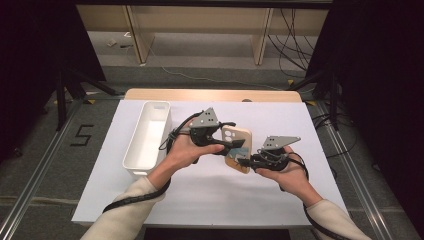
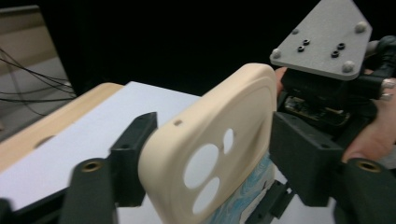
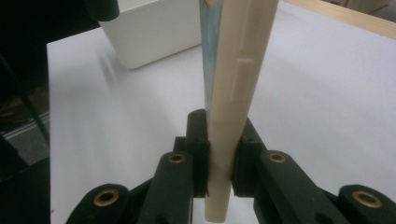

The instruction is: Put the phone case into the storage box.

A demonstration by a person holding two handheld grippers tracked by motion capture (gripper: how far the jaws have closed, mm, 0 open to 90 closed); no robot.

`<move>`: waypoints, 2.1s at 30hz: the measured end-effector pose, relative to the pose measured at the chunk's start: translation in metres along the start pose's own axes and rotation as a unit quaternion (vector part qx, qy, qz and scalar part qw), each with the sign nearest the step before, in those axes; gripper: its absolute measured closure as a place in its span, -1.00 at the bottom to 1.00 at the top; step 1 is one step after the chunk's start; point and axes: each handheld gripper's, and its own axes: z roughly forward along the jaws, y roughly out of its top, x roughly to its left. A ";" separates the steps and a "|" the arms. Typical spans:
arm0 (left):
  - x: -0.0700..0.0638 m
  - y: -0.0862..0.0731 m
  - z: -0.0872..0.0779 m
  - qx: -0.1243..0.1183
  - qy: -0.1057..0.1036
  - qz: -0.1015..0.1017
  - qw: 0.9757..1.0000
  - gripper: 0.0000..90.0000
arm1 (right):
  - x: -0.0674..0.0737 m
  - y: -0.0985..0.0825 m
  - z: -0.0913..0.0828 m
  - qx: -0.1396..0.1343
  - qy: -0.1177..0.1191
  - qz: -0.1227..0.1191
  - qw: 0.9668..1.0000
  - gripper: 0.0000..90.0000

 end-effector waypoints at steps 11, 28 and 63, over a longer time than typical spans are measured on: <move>-0.006 0.003 -0.001 -0.014 0.074 -0.010 0.997 -1.00 | -0.001 0.002 0.000 -0.007 -0.062 0.022 0.998 0.79; -0.017 -0.001 0.017 -0.027 0.114 -0.019 0.993 -1.00 | 0.000 0.002 0.007 -0.008 -0.099 0.034 0.994 0.79; -0.019 -0.001 0.029 -0.038 0.157 -0.042 0.986 -0.87 | 0.007 0.003 0.014 -0.011 -0.105 0.037 0.994 0.79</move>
